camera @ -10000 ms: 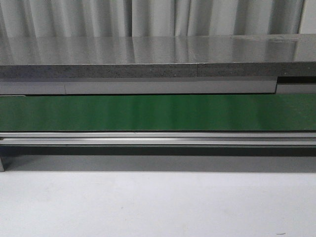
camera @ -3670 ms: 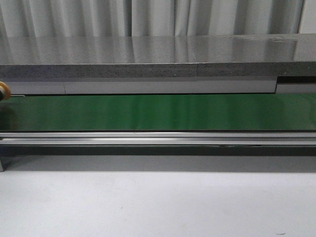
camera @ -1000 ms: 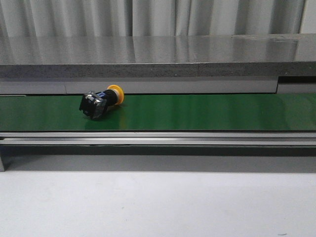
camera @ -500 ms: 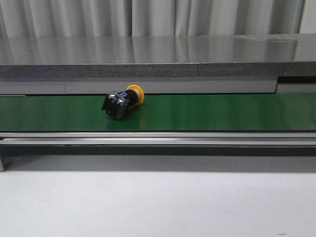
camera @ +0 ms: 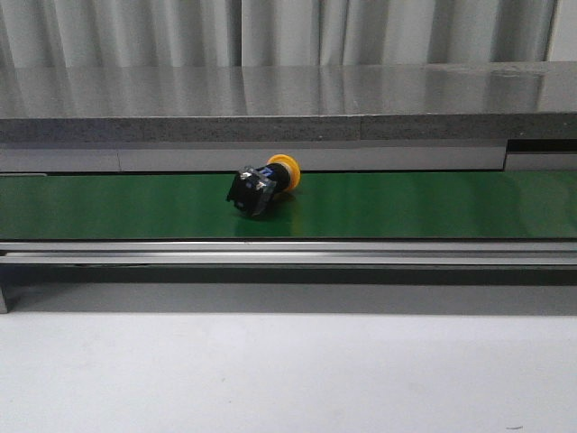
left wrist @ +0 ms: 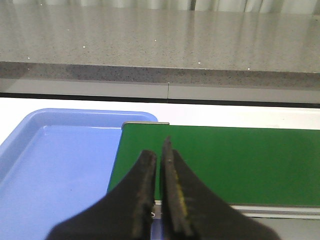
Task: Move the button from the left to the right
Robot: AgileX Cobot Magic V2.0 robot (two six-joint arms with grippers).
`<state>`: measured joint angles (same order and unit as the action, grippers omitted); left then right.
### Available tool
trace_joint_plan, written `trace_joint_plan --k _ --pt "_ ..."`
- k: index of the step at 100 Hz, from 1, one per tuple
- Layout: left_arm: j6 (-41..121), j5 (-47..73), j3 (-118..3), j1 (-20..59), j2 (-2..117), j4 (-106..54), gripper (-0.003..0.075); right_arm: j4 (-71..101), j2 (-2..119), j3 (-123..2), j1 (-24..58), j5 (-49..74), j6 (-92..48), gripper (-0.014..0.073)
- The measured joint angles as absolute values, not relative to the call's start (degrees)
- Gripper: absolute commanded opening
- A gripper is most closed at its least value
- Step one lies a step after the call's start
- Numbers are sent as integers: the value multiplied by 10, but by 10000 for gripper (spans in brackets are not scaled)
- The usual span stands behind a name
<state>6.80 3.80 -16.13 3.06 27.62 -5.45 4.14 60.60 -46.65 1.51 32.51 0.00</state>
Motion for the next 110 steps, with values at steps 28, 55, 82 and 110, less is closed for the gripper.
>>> trace_joint_plan --k 28,55,82,110 --pt "68 38 -161 31 276 -55 5 81 626 -468 15 332 0 634" --pt "68 38 -161 31 276 -55 5 180 629 -468 16 332 0 654" --pt "68 38 -161 31 276 -55 5 247 682 -468 73 297 0 654" --pt "68 38 -161 31 276 -55 5 278 772 -469 142 222 0 654"
